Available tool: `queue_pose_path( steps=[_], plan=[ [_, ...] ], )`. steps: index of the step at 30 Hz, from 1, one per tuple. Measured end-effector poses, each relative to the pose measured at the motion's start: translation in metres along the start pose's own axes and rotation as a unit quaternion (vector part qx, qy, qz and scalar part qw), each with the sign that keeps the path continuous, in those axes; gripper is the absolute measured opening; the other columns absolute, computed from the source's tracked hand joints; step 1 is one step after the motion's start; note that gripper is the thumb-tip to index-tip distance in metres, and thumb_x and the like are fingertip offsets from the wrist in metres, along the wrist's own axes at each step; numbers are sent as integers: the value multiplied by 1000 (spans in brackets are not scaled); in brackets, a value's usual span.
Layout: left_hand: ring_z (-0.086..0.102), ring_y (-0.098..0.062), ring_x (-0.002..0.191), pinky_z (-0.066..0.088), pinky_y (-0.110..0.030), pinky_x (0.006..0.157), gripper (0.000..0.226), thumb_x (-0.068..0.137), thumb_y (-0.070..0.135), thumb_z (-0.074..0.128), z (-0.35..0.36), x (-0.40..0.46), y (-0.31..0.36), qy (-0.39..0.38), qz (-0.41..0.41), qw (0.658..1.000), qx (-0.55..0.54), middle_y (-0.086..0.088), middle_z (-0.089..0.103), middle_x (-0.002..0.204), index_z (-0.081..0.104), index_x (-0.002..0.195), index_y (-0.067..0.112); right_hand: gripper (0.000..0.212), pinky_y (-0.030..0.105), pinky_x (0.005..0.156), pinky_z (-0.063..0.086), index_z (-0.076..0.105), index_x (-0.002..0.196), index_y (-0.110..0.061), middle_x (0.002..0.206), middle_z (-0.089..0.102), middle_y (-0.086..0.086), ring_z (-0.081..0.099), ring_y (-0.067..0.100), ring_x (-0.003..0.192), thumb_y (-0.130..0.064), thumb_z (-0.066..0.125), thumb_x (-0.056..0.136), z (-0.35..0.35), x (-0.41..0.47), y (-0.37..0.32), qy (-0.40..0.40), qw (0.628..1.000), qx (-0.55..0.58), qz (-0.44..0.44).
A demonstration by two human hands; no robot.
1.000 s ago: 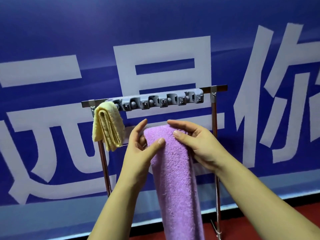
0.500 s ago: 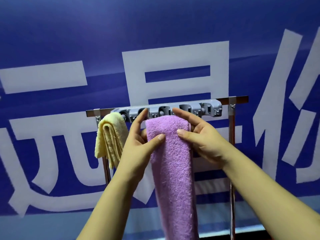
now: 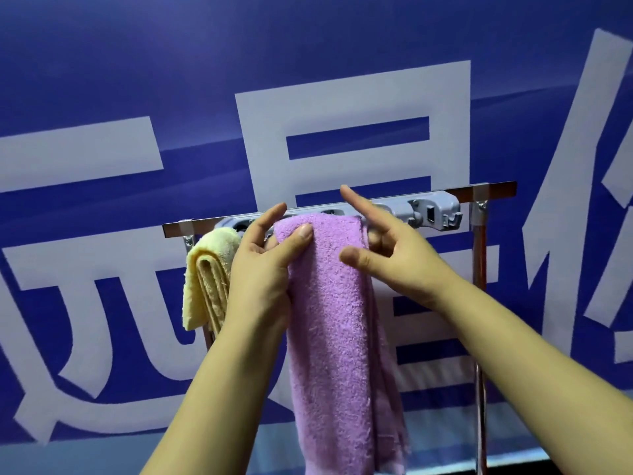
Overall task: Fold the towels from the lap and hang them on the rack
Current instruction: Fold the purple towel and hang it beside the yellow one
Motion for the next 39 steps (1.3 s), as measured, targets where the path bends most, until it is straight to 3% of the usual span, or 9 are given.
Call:
queue_pose_path(
  steps=[3,6,11,15,18,23,28,31,39],
  plan=[
    [69,5,69,54,-14,60,40,83,5,67,-2,2,0,-12,-13,1000,14,18,73,71,60,118,24,69,26,99,47,39,131,-49,124,62,-10,60,1,109,-18,71,78,5,-1,6,16,1000,11,-3],
    [66,11,69,51,-8,59,46,87,10,64,-4,-4,0,-32,-6,998,49,27,69,65,50,128,25,58,31,94,51,49,126,-44,115,68,9,62,10,96,-7,64,84,6,4,5,69,992,101,2],
    [70,-3,83,56,-19,71,71,76,17,67,-8,-16,-4,-58,3,998,37,10,74,77,40,139,34,52,20,86,51,52,127,-34,128,60,0,61,1,99,-5,61,85,11,10,5,79,977,197,26],
    [71,-17,95,57,-27,80,73,74,5,68,-9,-16,1,-48,39,998,24,-4,76,92,42,139,27,55,29,93,51,49,132,-30,107,69,16,63,11,93,-7,62,84,8,8,-1,44,977,201,61],
    [70,-16,96,57,-31,83,64,80,-2,67,-6,-15,5,-32,69,996,45,5,76,95,47,134,26,51,43,99,48,56,124,-30,118,57,33,64,28,97,-8,70,80,0,7,-8,8,993,90,71],
    [71,-11,92,57,-25,77,55,76,0,74,-6,-17,5,-7,97,990,103,10,74,92,52,119,28,39,21,79,55,63,115,-17,104,70,4,66,15,93,-8,73,77,-7,12,-17,10,992,-90,90],
    [71,-5,84,56,-20,72,61,75,2,77,-13,-19,9,0,108,983,149,18,73,81,49,124,25,20,38,78,56,69,96,-24,92,67,-1,64,18,87,-29,72,77,-4,18,-24,-22,959,-265,98],
    [72,-12,85,59,-26,75,59,74,4,78,-16,-18,9,-5,98,982,160,4,75,86,50,121,28,17,38,78,53,66,90,-27,99,57,1,59,22,91,-37,69,76,-4,24,-32,-80,918,-378,89],
    [72,-15,89,58,-27,77,52,75,6,77,-29,-10,5,-23,47,989,137,4,76,86,54,114,30,34,27,65,46,48,106,-31,81,63,-6,54,10,71,-32,69,79,11,38,-43,-202,926,-314,53]
  ],
)
Point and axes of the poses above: each hand's wrist, its own x-axis towards the middle knuckle, its own z-axis out of the palm, y = z × x, the point moved 2 cm from there along x, towards the middle knuckle
